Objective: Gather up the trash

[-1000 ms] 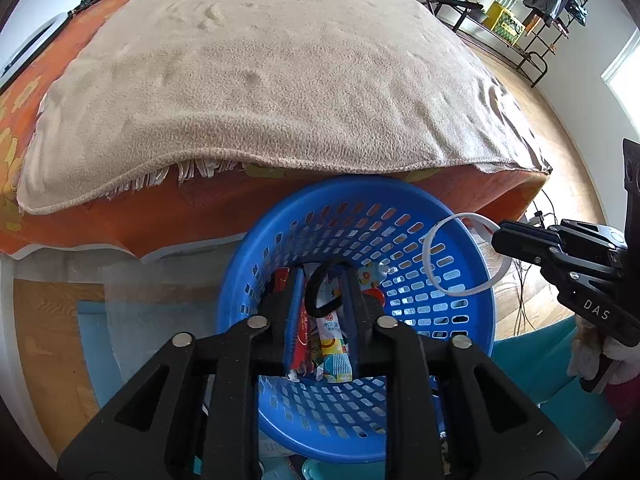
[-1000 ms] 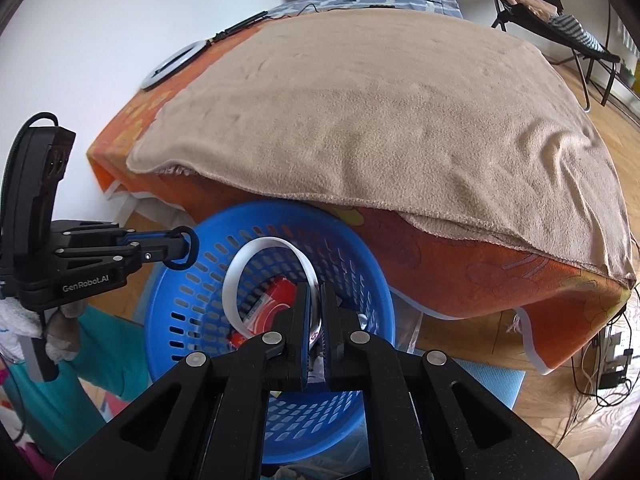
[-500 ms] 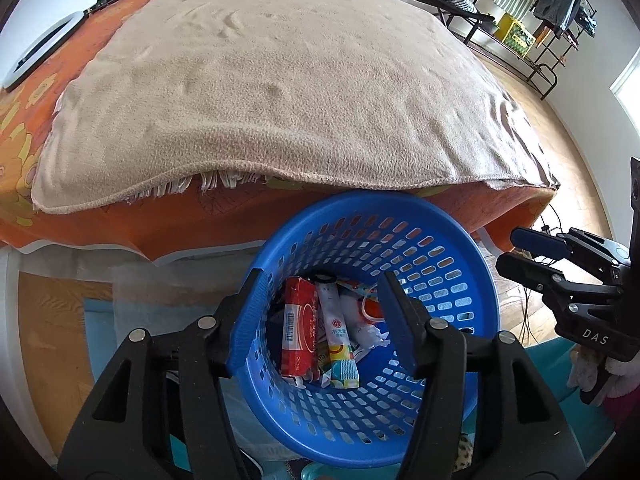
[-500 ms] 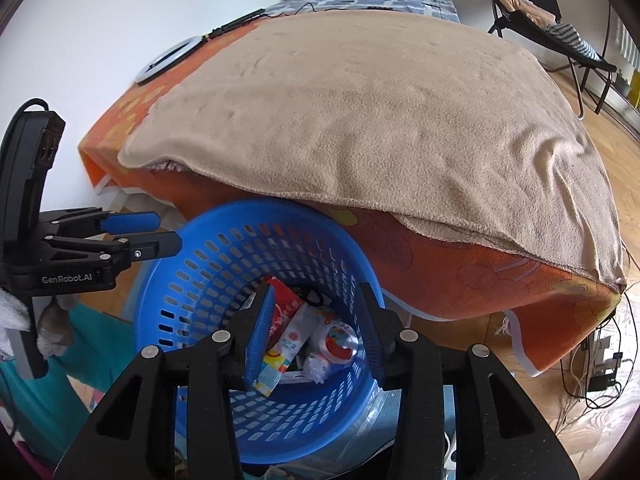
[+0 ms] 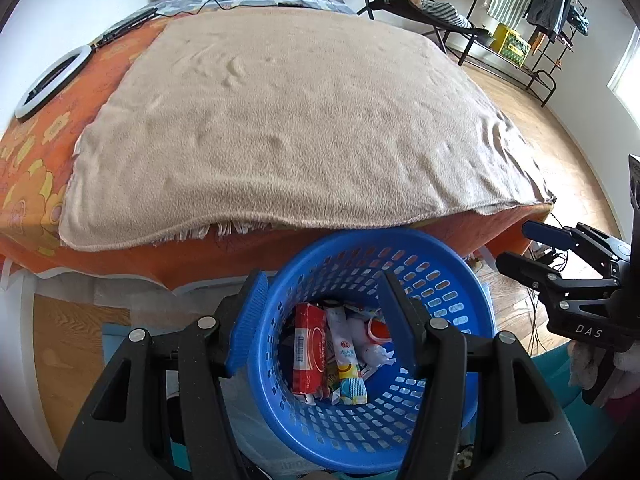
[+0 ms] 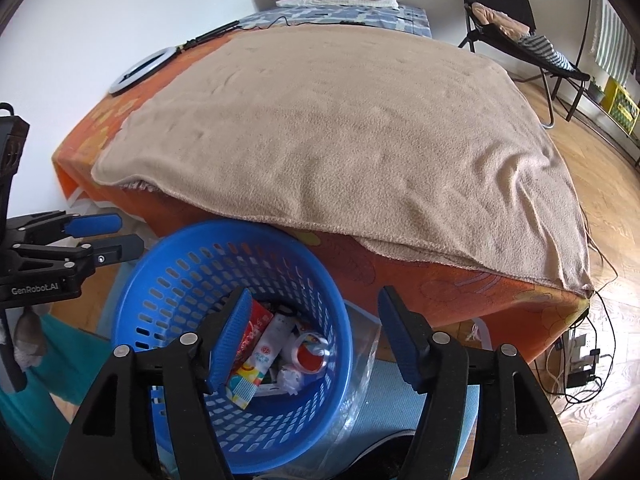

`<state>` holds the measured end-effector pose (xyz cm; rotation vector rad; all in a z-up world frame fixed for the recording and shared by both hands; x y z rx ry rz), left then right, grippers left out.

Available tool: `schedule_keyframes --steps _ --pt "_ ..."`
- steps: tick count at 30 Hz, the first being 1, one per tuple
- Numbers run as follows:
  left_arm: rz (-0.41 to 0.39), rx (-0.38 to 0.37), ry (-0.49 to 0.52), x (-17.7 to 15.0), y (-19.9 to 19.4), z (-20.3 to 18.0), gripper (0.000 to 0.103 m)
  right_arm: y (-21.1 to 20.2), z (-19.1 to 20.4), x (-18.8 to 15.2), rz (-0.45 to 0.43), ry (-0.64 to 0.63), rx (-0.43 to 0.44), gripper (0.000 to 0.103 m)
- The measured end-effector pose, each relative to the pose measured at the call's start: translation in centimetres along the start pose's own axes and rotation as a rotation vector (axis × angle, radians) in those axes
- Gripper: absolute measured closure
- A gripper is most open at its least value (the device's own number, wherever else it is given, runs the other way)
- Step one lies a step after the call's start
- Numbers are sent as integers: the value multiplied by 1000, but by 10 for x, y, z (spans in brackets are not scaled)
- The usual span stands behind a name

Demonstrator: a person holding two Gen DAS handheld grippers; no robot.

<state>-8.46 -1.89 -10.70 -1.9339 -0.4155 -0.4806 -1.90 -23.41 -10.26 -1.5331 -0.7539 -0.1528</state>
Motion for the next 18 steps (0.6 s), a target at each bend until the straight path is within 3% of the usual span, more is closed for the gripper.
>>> schedule_keyframes --steps 5,13,15,18 --pt "-74 1 14 16 -19 -7 34 -7 -5 7 -32 17 -17 38" --pt "-160 -8 38 42 -47 -18 33 -25 -18 23 -102 86 -35 38" --pt "-186 -9 48 48 -53 -21 22 -30 -20 28 -121 99 -29 38" --pt "-221 -8 53 59 -62 -23 20 -36 -24 36 -144 121 -21 38"
Point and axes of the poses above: each gripper's, at about its wrist camera, not at the fingertips, and y roughly the way its jaws point, z to its left, x to its top, the point moved 2 cm from there along y, roughly the way its jaws point, and after that the axes turned 15 degrees about -x, right-handed, at the moved point
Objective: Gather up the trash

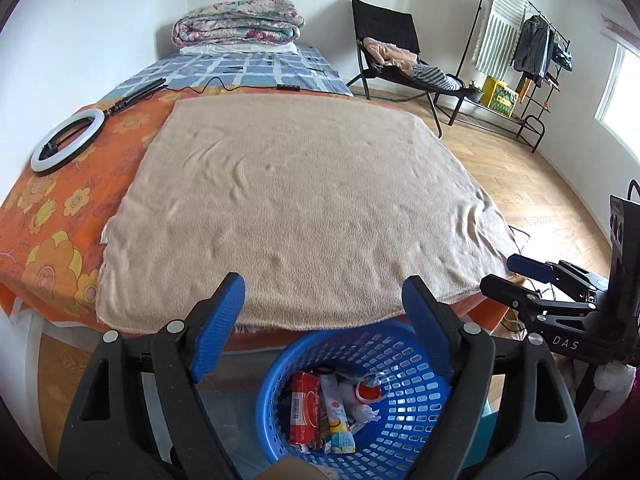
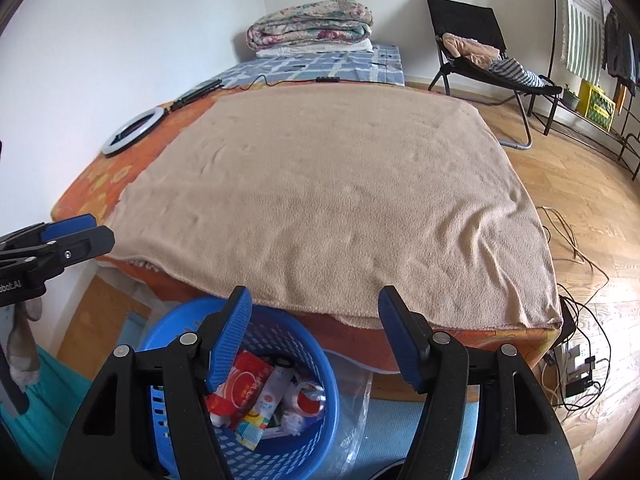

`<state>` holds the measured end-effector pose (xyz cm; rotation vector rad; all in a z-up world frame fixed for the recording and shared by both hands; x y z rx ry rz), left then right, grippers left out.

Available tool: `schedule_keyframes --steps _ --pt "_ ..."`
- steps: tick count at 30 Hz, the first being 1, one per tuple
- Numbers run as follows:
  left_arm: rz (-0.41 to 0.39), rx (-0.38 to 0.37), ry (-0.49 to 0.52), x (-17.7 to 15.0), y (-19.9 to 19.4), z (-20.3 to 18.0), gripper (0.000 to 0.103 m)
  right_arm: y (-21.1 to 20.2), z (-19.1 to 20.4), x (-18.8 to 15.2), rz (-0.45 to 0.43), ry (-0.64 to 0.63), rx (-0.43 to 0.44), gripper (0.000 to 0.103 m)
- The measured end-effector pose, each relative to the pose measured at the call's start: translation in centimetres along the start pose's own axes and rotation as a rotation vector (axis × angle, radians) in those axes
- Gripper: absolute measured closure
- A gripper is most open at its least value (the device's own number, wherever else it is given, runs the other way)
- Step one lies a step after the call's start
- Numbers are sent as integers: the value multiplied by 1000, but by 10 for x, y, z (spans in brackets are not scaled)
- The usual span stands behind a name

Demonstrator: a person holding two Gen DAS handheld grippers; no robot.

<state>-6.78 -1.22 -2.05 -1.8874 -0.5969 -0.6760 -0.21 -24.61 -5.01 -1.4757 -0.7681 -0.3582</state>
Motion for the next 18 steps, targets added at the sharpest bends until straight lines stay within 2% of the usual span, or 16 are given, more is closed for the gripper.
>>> schedule_keyframes --steps 5,6,8,10,18 --pt "-39 14 23 23 -9 -6 18 -4 -4 21 -18 33 29 37" --pt "-46 23 38 29 -11 -8 11 -5 -5 26 -26 37 30 37" --pt "-71 37 60 40 -14 -9 2 -7 -7 36 -43 48 34 28" --pt "-97 45 74 51 -18 -9 2 -11 -11 45 -70 67 50 23" --pt "-129 56 44 75 -13 8 1 -8 -13 82 -139 67 47 23"
Point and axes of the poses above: each gripper's, at about its wrist camera, not at the fingertips, and y roughly the way its jaws point, z to its left, x to its top, the point moved 2 cm from there along y, roughly the way its jaws point, and after that the axes turned 15 degrees about -x, right-handed, at the moved point
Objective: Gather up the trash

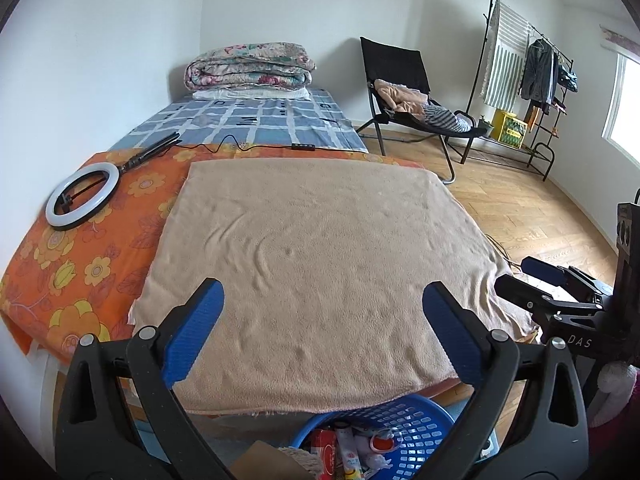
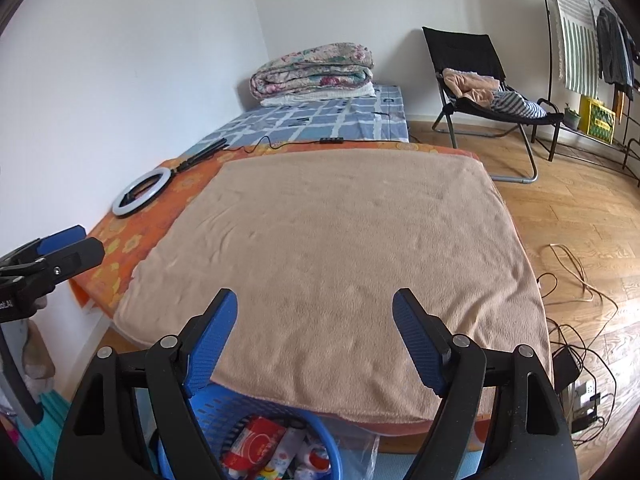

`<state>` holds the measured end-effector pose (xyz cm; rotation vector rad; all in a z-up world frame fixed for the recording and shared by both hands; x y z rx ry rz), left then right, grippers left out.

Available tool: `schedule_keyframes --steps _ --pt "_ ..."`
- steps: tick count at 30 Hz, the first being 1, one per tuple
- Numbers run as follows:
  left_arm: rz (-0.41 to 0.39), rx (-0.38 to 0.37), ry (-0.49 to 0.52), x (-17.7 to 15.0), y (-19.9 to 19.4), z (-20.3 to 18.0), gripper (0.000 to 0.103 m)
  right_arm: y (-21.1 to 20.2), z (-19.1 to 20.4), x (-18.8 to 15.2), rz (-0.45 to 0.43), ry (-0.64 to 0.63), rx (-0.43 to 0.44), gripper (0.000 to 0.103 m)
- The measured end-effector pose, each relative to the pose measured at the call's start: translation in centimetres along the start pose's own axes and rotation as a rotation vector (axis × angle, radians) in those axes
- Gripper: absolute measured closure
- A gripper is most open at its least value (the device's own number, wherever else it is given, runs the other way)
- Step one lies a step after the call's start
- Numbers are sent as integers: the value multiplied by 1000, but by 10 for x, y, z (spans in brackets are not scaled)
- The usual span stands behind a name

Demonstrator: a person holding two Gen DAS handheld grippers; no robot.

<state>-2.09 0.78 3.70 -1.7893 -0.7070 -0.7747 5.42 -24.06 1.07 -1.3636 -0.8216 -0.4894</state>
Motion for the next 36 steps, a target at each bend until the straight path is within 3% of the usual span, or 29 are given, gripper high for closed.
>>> schedule_keyframes --steps 4,9,14,36 --pt "23 -2 -50 -4 12 15 1 8 0 7 -25 17 10 23" --pt "55 -33 -168 -7 28 36 1 25 5 9 12 33 51 22" --pt "68 -20 -240 -8 37 51 1 29 15 12 -17 -2 27 22" --pt "57 6 -213 -8 32 49 1 33 17 8 21 7 31 22"
Point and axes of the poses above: each gripper's, at about its wrist camera, not at the fingertips, and y roughly the way its jaws point, z to its left, x to its top, the point moved 2 cm from there along y, roughly the way its jaws point, and after that the axes turned 15 degrees about -x, right-handed, at the moved point
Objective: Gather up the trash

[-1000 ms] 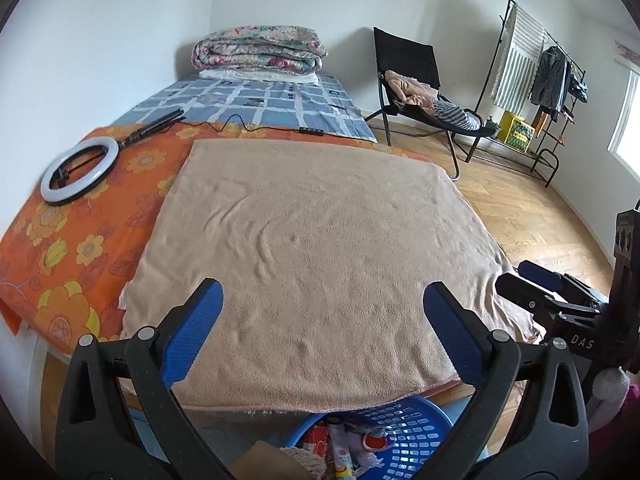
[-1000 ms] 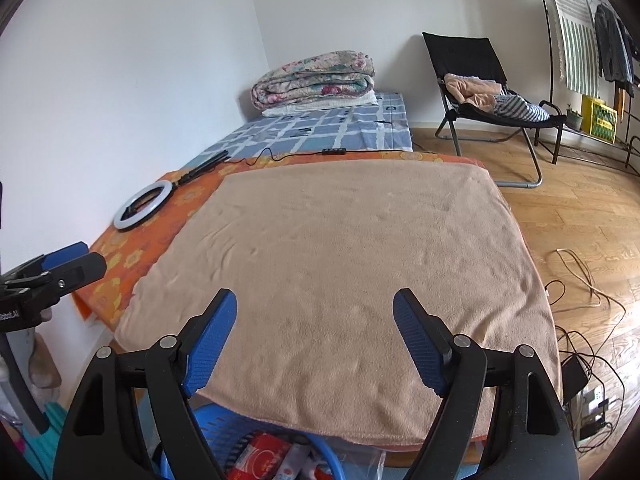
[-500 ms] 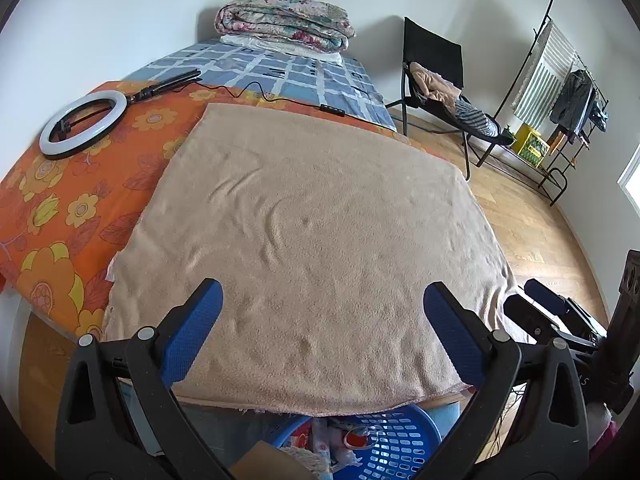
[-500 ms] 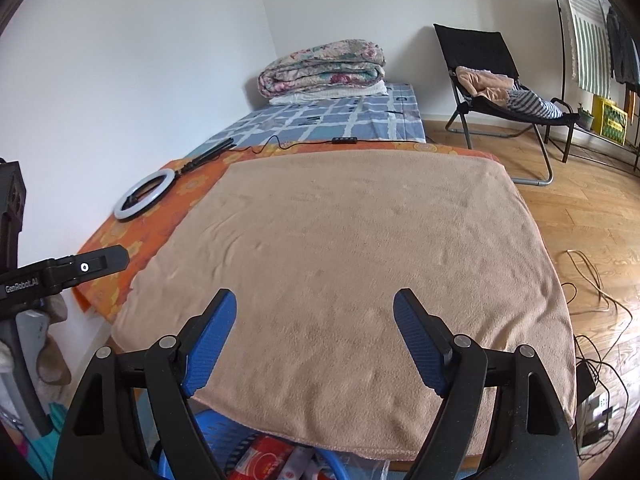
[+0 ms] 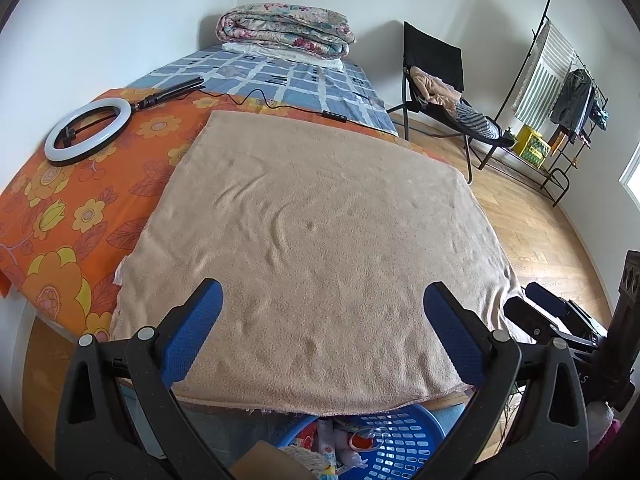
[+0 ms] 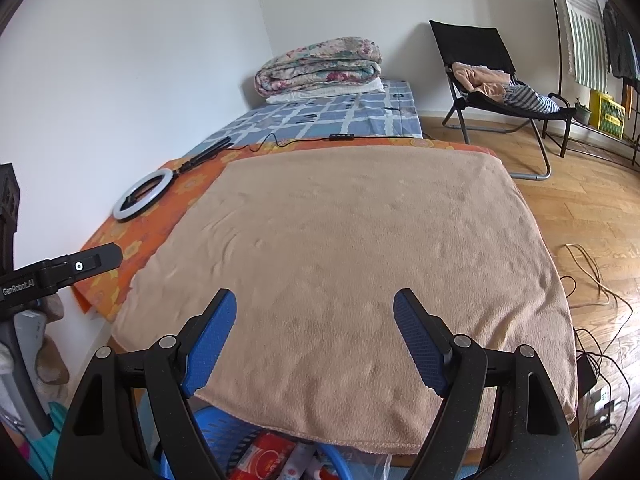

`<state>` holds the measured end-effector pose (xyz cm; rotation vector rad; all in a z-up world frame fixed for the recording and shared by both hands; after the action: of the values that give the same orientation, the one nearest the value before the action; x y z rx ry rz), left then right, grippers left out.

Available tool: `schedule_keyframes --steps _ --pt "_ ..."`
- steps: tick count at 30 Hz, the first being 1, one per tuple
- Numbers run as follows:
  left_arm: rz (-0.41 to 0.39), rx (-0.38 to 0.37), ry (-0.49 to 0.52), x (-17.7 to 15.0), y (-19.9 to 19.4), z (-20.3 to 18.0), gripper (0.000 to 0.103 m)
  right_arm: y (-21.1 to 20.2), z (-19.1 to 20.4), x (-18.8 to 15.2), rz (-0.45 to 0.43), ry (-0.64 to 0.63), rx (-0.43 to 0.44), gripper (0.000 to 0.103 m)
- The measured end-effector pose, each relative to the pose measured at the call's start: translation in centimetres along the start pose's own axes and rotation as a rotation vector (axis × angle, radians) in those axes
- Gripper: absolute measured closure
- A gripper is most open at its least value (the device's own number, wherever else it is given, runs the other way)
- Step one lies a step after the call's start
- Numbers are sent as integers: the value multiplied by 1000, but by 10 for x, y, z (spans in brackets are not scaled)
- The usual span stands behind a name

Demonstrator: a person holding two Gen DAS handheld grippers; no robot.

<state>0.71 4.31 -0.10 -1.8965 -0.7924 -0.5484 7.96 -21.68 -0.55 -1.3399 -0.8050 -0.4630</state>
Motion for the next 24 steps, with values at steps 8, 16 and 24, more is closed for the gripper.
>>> schedule_keyframes --steps 8,16,24 --pt "2 1 2 -1 0 0 1 2 1 -2 7 2 -1 22" --pt "2 2 5 -1 0 0 1 3 1 -4 11 3 0 22" --pt "1 3 5 -2 0 -1 1 4 2 -6 15 7 6 22"
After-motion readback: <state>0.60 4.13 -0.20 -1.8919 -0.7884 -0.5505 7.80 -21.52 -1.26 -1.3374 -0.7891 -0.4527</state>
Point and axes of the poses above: each gripper's, at about its wrist camera, not at the fingertips, and y roughly the way its jaws point, z to its left, x to its top, the point moved 2 cm from there along y, roughly the way its jaws point, and after that the axes turned 15 degrees about -x, right-handed, at the moved point
